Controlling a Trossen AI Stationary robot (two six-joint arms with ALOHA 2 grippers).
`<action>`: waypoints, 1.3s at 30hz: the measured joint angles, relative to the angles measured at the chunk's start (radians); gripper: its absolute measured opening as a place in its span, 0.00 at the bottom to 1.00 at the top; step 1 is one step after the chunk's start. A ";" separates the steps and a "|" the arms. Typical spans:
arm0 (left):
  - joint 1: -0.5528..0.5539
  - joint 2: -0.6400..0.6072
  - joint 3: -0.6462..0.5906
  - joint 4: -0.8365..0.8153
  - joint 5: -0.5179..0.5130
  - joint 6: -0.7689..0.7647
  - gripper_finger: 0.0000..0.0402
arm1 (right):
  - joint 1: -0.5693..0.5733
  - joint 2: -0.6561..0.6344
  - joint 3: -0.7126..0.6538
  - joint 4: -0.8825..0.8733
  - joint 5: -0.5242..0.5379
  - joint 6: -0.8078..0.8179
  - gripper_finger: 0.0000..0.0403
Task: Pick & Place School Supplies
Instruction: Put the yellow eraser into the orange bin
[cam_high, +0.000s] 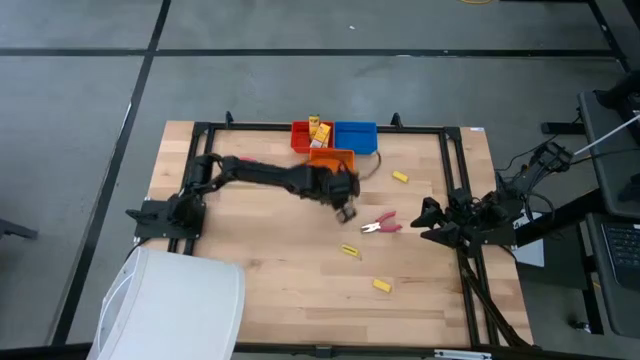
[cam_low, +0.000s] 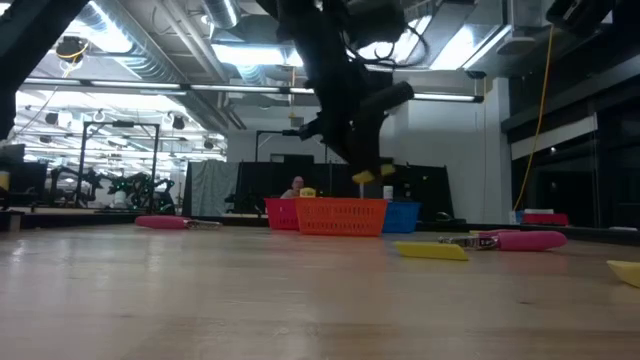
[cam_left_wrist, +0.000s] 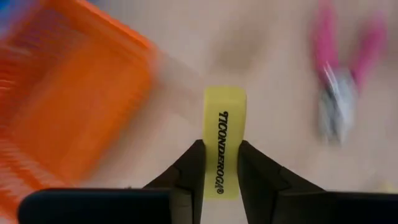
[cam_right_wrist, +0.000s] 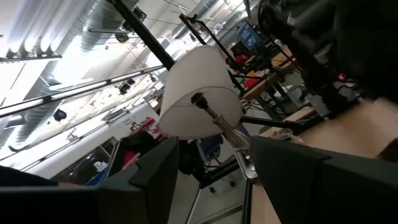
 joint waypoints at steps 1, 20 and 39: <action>0.019 -0.005 0.000 0.031 -0.019 -0.035 0.17 | 0.004 0.000 0.000 -0.003 0.012 0.000 0.51; 0.198 0.065 0.002 0.102 -0.040 -0.116 0.17 | 0.032 0.000 0.000 -0.006 0.135 -0.021 0.51; 0.218 0.080 0.002 0.090 0.032 -0.018 0.43 | 0.032 0.000 0.000 -0.006 0.171 -0.008 0.51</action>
